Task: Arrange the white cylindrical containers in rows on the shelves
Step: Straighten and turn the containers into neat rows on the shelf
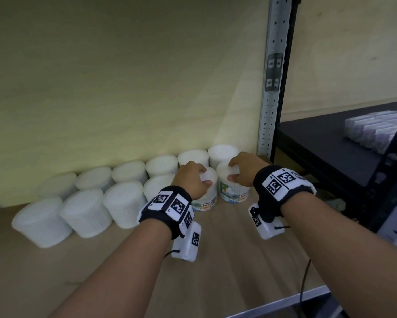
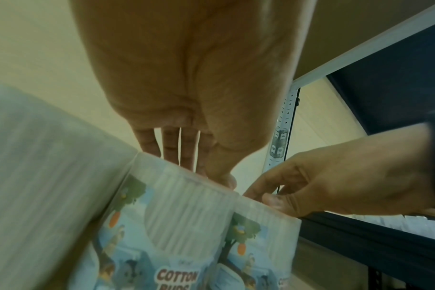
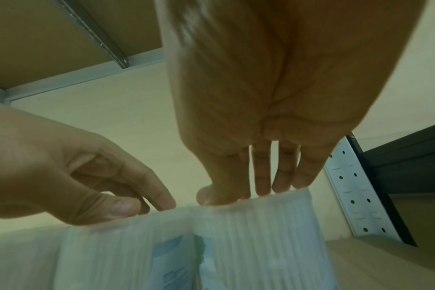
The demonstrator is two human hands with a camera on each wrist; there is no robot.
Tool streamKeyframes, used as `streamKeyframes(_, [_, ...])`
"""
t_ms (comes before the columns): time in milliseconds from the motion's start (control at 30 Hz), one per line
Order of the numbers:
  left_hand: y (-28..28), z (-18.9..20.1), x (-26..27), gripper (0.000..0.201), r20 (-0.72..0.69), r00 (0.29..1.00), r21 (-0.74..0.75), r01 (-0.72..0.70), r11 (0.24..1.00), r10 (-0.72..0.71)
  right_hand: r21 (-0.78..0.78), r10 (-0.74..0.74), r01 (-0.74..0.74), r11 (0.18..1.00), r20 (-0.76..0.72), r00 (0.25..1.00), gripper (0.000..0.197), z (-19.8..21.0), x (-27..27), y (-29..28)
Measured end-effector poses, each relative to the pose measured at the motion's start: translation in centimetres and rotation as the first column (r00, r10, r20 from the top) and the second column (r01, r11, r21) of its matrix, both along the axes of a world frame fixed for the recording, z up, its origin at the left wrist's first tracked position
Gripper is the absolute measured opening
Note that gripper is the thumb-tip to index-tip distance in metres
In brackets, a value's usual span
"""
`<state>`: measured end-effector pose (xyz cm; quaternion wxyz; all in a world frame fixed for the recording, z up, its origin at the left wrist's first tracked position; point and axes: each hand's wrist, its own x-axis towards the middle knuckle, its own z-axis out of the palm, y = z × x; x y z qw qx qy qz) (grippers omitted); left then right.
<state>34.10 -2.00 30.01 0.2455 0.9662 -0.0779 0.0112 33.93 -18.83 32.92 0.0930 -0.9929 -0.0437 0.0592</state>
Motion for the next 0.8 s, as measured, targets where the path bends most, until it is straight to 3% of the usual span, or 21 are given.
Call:
streamKeyframes(467, [0.0,0.0,-0.5,0.051,-0.036,0.999,0.006,-0.016,1.0,0.017,-0.07,0.016,-0.016,0.997,-0.004,1.0,0.059,0.2,-1.0,0.1])
streamKeyframes(800, [-0.3,0.1,-5.8,0.05,-0.046,0.998,0.032,0.048,0.998,-0.046,-0.049,0.02,-0.021,0.999,-0.021,1.0,0.058,0.5,-6.6,-0.8])
